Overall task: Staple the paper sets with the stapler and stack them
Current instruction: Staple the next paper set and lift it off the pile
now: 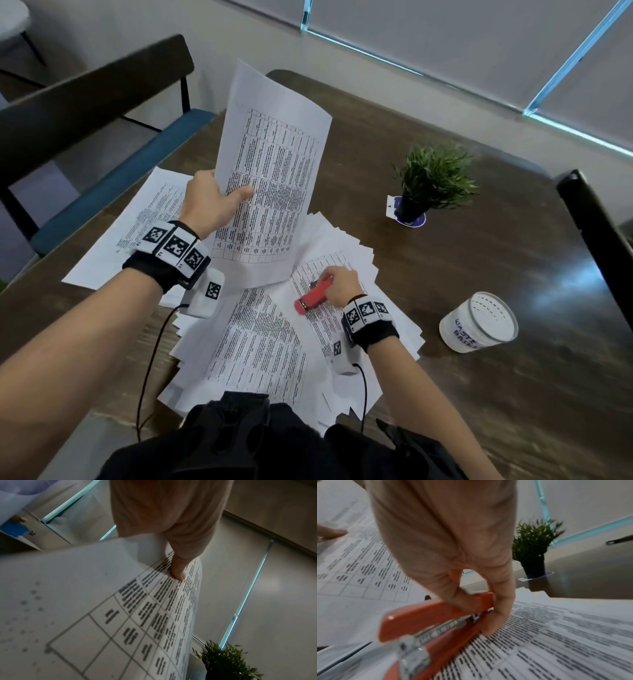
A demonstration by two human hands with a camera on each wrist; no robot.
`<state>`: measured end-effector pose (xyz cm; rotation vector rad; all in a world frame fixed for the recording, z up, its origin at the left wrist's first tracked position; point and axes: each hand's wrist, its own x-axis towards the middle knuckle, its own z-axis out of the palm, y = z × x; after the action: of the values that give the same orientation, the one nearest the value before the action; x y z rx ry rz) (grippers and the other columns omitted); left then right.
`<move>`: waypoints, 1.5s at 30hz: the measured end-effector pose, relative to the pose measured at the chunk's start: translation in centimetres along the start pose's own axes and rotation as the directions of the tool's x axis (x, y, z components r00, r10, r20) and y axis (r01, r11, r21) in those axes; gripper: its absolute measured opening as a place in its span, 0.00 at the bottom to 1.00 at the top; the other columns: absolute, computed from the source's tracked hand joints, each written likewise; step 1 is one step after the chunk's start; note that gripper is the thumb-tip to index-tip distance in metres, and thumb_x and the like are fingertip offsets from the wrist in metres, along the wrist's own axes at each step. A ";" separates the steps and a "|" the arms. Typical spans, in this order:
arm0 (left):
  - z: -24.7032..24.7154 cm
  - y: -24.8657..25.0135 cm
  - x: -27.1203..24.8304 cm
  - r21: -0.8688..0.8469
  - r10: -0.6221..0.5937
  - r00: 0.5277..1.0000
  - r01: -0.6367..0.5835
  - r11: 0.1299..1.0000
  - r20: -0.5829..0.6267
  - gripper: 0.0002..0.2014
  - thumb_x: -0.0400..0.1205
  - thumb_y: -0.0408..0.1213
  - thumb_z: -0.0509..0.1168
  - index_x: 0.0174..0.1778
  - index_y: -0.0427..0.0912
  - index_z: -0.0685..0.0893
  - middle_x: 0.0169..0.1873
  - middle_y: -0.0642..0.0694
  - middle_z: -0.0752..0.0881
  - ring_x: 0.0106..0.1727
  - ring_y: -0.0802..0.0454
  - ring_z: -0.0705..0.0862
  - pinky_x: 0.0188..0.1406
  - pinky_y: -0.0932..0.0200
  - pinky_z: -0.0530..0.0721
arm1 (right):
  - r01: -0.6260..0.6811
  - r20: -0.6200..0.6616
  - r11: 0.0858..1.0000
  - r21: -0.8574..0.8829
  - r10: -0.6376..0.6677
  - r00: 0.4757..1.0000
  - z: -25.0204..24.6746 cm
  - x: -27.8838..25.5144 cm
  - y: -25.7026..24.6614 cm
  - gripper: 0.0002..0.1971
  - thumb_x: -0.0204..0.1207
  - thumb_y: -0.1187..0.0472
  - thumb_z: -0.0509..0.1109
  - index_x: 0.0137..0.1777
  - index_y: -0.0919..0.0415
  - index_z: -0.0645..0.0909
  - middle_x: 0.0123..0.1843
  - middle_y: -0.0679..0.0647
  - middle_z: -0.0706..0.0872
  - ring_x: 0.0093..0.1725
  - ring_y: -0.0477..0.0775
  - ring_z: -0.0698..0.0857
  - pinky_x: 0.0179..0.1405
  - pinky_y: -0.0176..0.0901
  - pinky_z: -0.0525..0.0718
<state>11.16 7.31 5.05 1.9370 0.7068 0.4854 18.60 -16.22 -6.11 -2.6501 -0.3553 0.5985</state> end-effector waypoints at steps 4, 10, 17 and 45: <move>0.7 -0.2 0.0 0.000 -0.030 0.999 0.030 1.000 0.024 0.22 0.77 0.44 0.75 0.61 0.35 0.83 0.40 0.49 0.84 0.45 0.48 0.82 0.38 0.57 0.80 | -0.196 -0.084 0.980 0.043 0.199 0.976 -0.6 0.6 0.1 0.18 0.84 0.58 0.61 0.70 0.66 0.72 0.70 0.66 0.74 0.63 0.67 0.80 0.61 0.56 0.81; 1.4 0.0 -0.3 0.038 0.000 0.998 -0.003 0.999 0.066 0.21 0.77 0.43 0.75 0.62 0.36 0.84 0.54 0.39 0.89 0.45 0.47 0.84 0.42 0.56 0.79 | -0.315 -0.051 0.938 0.143 0.325 0.944 0.8 0.3 -0.1 0.34 0.73 0.49 0.75 0.68 0.71 0.64 0.61 0.61 0.81 0.60 0.60 0.83 0.48 0.44 0.82; 2.0 -0.1 -0.9 0.115 0.025 0.988 -0.043 0.992 0.156 0.22 0.78 0.42 0.74 0.63 0.32 0.83 0.52 0.38 0.88 0.46 0.45 0.83 0.44 0.56 0.80 | -0.383 0.087 0.668 0.638 0.431 0.898 -0.5 0.0 2.4 0.03 0.75 0.65 0.71 0.42 0.65 0.81 0.22 0.54 0.80 0.15 0.48 0.73 0.15 0.36 0.69; 6.9 0.5 -5.3 0.105 0.102 0.511 -0.360 0.927 0.853 0.30 0.68 0.53 0.77 0.47 0.27 0.82 0.30 0.40 0.81 0.31 0.48 0.80 0.26 0.60 0.76 | 0.683 -0.654 0.074 0.726 0.380 0.654 -15.5 -8.4 -4.5 0.13 0.82 0.50 0.67 0.44 0.59 0.77 0.32 0.56 0.83 0.27 0.54 0.82 0.36 0.56 0.85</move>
<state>11.50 -0.97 2.31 2.2148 -0.1583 -0.4533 17.66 -20.00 11.67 -1.1012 0.0580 -0.3902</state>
